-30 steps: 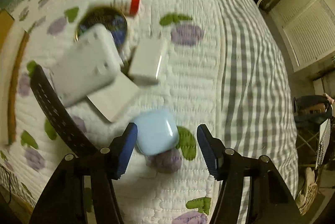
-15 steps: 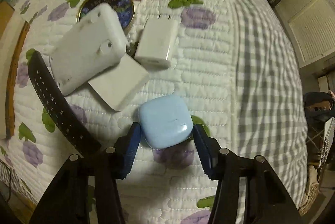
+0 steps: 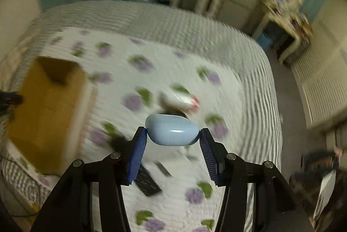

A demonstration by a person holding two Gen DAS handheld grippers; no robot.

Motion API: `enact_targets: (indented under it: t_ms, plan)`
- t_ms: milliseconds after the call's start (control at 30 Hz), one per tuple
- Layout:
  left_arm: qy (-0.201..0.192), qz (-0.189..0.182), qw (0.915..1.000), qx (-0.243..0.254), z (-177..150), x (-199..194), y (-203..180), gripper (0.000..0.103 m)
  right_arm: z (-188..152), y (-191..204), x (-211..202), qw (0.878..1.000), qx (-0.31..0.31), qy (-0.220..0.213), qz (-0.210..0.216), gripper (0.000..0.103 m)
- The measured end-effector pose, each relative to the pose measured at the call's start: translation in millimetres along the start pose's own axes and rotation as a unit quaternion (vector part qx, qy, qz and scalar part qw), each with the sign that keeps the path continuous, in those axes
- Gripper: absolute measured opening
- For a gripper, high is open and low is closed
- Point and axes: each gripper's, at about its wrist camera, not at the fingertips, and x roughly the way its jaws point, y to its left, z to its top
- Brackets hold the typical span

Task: Organize rigid objects
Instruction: 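Carry the blue earbud case into the box and release it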

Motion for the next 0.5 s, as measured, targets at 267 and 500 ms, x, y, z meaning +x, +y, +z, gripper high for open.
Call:
enact_targets:
  t_ms: [267,500]
  plan:
    - [-0.001,-0.007,1.0,-0.004,0,-1,1,0.015,57,131,-12,0.991,-0.114,-0.024,0.064,0.05]
    - [-0.004,-0.01,0.9999,0.0,-1,-3,1,0.015,38,195,36,0.983,-0.145,0.02,0.109,0.05]
